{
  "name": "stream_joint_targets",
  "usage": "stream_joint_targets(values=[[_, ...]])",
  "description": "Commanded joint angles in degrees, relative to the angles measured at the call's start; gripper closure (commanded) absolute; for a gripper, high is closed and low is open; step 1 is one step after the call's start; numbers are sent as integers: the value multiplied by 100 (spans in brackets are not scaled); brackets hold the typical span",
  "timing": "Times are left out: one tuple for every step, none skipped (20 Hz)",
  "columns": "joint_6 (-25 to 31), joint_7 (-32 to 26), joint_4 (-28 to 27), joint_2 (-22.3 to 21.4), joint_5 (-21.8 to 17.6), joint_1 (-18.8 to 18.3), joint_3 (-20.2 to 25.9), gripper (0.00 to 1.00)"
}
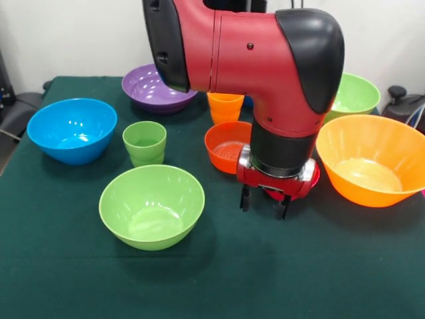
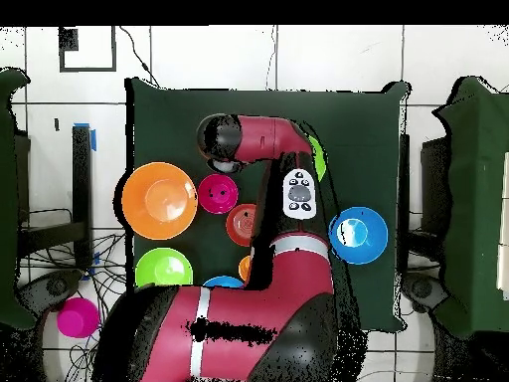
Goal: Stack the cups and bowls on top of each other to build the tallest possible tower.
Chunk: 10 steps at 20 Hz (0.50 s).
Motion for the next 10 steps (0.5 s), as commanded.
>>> stream_joint_targets(values=[[331, -1253, 109, -193, -433, 25, 647, 0], [303, -1474, 42, -197, -493, 16, 724, 0], [334, -1673, 3, -224, -533, 4, 795, 0], [366, -1872, -37, -251, -572, -8, 865, 0], [449, -2027, -83, -281, -600, -16, 923, 0], [549, -2116, -103, -329, -609, -28, 963, 0], [690, -2218, -94, -394, -605, -56, 1015, 0], [826, -2272, -80, -459, -590, -86, 1055, 0], [949, -2343, -12, -564, -581, -117, 1086, 0], [1037, -2410, 50, -677, -582, -152, 1123, 0]])
